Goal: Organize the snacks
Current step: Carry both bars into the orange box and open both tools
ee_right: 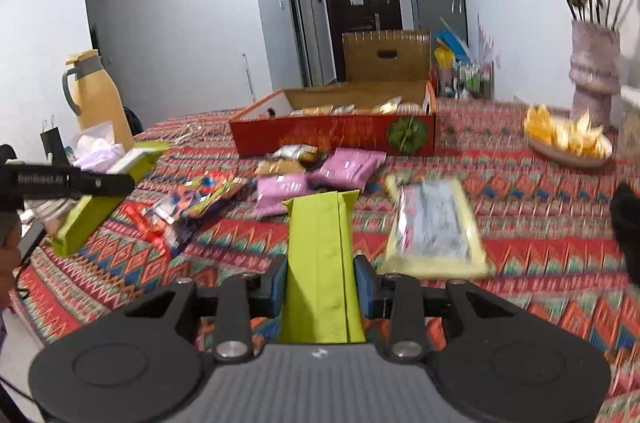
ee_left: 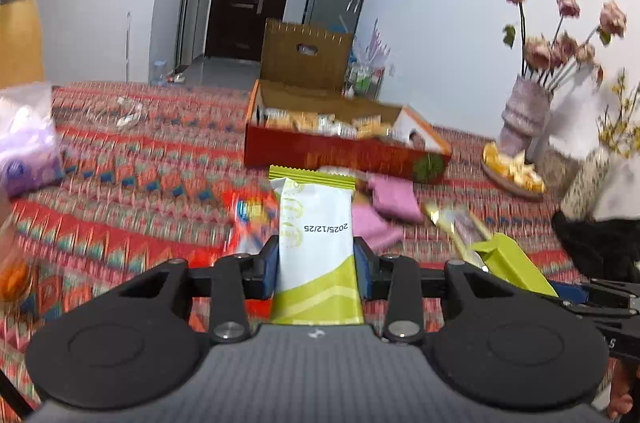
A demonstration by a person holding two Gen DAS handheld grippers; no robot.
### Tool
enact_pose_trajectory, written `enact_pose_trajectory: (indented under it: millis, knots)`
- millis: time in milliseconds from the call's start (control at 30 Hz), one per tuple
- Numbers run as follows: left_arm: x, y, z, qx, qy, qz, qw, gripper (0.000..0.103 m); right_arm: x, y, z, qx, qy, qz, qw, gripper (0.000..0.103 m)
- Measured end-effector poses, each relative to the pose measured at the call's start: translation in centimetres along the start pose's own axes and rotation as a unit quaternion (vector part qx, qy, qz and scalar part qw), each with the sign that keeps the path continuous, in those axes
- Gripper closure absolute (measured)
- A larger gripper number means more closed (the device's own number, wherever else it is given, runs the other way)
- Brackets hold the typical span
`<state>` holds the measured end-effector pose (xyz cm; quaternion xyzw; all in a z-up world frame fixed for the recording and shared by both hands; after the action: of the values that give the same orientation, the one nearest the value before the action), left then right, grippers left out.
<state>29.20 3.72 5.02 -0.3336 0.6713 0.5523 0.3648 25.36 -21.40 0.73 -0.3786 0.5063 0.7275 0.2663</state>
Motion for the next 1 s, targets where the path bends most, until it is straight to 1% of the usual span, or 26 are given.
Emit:
enact_pose_trajectory:
  millis: [67, 167, 267, 367, 500, 567, 633, 733, 800, 867, 1000]
  knots:
    - [-2.2, -1.0, 0.5, 0.001, 0.000, -0.018, 0.9998, 0.066, -1.8, -0.8, -0.4, 0.011, 0.013, -0.016, 1.000, 0.069]
    - [-6.1, -3.2, 1.0, 0.001, -0.002, -0.045, 0.9990, 0.066, -5.4, -2.4, -1.4, 0.009, 0.017, -0.037, 0.999, 0.069]
    - [-9.9, -7.1, 1.7, 0.002, -0.012, -0.054, 0.9985, 0.065, -9.6, -5.3, -2.9, 0.008, 0.014, -0.053, 0.998, 0.069]
    - [-13.1, -12.5, 2.6, -0.016, -0.024, -0.036, 0.9990, 0.065, -13.7, -9.7, -4.7, 0.014, -0.002, -0.051, 0.999, 0.069]
    - [-16.0, -19.8, 4.1, -0.048, -0.015, -0.003, 0.9988, 0.066, -18.0, -17.1, -7.3, 0.035, -0.030, -0.024, 0.999, 0.069]
    - [-16.6, -22.7, 4.5, -0.053, -0.016, 0.008, 0.9984, 0.066, -19.4, -20.7, -8.6, 0.042, -0.059, -0.009, 0.997, 0.069]
    - [-16.7, -25.3, 4.8, -0.058, -0.016, 0.022, 0.9979, 0.066, -20.3, -23.8, -9.4, 0.058, -0.070, 0.005, 0.996, 0.069]
    - [-16.1, -28.7, 5.1, -0.083, -0.025, 0.033, 0.9956, 0.066, -20.6, -27.6, -10.0, 0.087, -0.059, 0.017, 0.994, 0.069]
    - [-15.4, -30.1, 5.4, -0.090, -0.026, 0.045, 0.9946, 0.066, -20.3, -29.6, -9.9, 0.112, -0.043, 0.025, 0.992, 0.069]
    - [-14.4, -30.6, 5.6, -0.077, -0.023, 0.056, 0.9952, 0.066, -19.8, -30.9, -9.9, 0.138, -0.024, 0.034, 0.990, 0.069]
    - [-13.4, -30.2, 5.8, -0.075, -0.028, 0.058, 0.9951, 0.064, -18.7, -31.8, -8.7, 0.174, 0.027, 0.042, 0.983, 0.068]
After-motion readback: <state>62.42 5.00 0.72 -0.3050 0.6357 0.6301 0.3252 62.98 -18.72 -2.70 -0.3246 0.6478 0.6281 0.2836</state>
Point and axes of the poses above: each gripper's, at about its wrist camera, not at the fingertips, and y roughly against the way its jaws point, z to its left, x to its underside, the point moved 4 cm from there along -y, roughly the way its jaws point, and after that the axes turned 4 degrees about -y, right-handed, at the moved point
